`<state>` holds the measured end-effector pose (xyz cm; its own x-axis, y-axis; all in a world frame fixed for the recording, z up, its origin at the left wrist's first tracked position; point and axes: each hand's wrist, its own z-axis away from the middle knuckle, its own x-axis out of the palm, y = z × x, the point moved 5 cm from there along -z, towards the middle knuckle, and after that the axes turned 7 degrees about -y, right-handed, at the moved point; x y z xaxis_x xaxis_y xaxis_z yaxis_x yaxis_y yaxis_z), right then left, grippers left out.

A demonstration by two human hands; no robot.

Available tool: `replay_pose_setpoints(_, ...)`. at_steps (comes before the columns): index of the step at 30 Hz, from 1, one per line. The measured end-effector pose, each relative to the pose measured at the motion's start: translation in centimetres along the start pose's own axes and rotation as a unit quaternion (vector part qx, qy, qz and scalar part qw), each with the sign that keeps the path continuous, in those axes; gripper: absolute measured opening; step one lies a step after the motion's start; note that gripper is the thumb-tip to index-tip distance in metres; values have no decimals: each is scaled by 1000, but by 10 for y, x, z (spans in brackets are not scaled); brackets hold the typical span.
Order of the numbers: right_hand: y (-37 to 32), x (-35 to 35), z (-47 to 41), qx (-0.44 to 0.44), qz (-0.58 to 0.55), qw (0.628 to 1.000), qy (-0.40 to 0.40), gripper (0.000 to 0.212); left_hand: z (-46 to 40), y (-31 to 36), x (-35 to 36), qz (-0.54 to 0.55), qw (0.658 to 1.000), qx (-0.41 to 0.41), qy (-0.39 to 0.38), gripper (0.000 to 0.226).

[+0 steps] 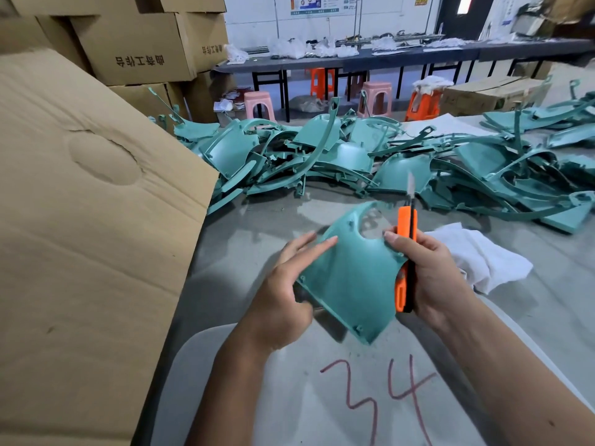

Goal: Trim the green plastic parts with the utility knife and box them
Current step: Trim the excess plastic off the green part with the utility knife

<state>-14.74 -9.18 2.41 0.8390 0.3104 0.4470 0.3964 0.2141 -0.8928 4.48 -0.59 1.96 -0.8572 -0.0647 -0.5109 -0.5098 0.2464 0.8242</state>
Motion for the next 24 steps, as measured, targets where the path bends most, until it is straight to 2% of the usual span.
replay_pose_setpoints(3,1,-9,-4,4,9,999,36,11,0,9,2,-183,982,44,22,94)
replay_pose_setpoints(6,5,-6,-4,8,37,999,14,9,-1,25,-2,-237,956,117,124,65)
replay_pose_setpoints(8,4,-1,-4,-16,58,998,-23,16,0,26,-5,-171,961,112,186,42)
replay_pose_setpoints(10,-3,0,-4,-68,145,987,-17,22,5,16,-12,5,956,21,294,12)
replay_pose_setpoints(11,-9,0,-4,-115,251,961,4,18,7,9,-15,104,934,-34,341,12)
replay_pose_setpoints(13,-16,5,1,-216,482,849,24,6,7,-10,-14,300,868,-118,378,13)
replay_pose_setpoints(14,-14,10,3,-247,556,793,21,7,6,-19,-11,378,830,-156,379,17)
replay_pose_setpoints(15,-8,15,5,-258,601,756,17,19,4,-24,-9,424,801,-186,380,21)
replay_pose_setpoints(16,-2,18,6,-253,625,739,12,32,4,-28,-7,440,786,-209,381,23)
replay_pose_setpoints(18,5,22,5,-232,640,733,9,45,4,-26,-1,430,788,-222,380,21)
replay_pose_setpoints(22,7,33,8,-264,634,724,-63,47,4,-18,2,318,836,-222,387,19)
replay_pose_setpoints(24,9,35,9,-246,651,711,-96,52,4,-15,3,281,854,-212,382,11)
